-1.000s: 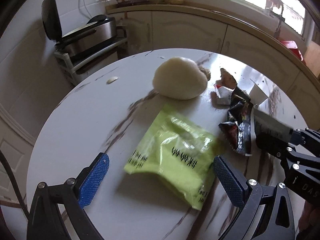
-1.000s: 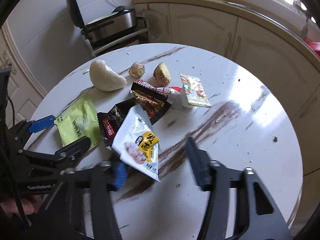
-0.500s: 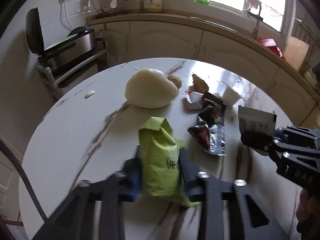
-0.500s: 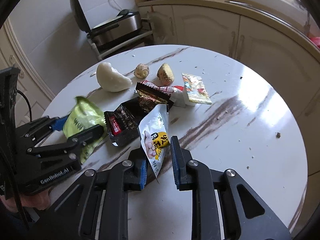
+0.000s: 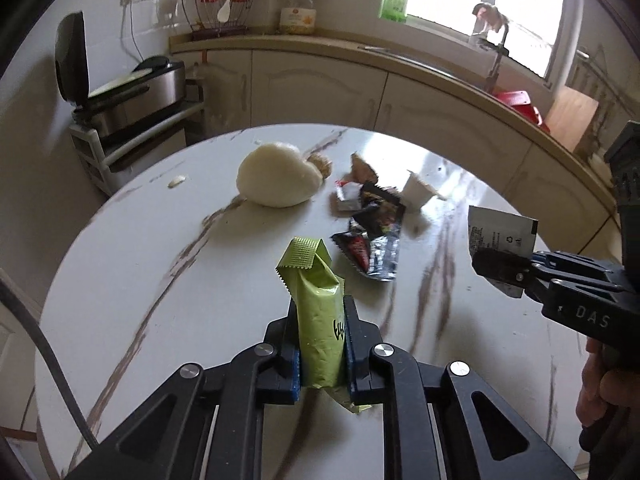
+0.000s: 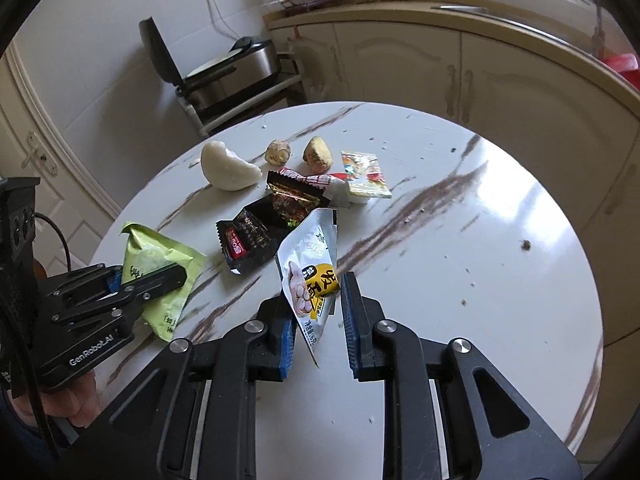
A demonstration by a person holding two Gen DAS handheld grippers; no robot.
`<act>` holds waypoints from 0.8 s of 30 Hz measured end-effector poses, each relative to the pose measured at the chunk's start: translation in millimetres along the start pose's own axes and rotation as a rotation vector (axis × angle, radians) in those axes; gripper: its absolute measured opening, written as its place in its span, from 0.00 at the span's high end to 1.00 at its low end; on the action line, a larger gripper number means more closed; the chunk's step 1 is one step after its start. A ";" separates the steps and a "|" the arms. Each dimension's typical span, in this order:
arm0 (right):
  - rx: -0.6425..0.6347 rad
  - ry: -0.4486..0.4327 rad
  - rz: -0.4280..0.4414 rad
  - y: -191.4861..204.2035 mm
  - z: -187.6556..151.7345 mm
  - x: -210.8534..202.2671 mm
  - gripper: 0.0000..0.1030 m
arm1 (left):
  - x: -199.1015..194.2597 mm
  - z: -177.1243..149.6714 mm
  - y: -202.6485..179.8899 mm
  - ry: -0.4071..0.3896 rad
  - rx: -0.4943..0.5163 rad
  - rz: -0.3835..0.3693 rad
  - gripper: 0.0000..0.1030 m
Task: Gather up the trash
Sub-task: 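Carry the yellow-green packet and white-yellow sachet to the blue bin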
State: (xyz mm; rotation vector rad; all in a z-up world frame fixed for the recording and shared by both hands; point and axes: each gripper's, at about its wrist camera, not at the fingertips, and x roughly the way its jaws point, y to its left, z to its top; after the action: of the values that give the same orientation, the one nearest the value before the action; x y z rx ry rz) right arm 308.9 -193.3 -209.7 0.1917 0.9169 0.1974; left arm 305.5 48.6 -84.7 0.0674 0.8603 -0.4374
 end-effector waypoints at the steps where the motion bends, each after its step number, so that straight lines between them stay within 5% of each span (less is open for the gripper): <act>1: 0.005 -0.004 0.005 -1.6 -1.4 -2.9 0.81 | -7.3 -2.9 -4.9 -0.007 0.007 -0.003 0.88; 14: 0.087 -0.127 0.030 -46.2 -31.7 -83.7 0.81 | -53.9 -5.8 -108.0 -0.082 0.170 -0.047 0.88; 24: 0.222 -0.243 -0.073 -132.2 -75.7 -171.8 0.81 | -39.9 -4.4 -221.3 -0.062 0.291 -0.209 0.88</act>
State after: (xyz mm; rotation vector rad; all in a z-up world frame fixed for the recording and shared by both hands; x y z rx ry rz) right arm 157.9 -357.8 -155.8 0.3785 0.7014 0.0033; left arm 191.3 -137.8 -32.0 0.2324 0.7405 -0.7563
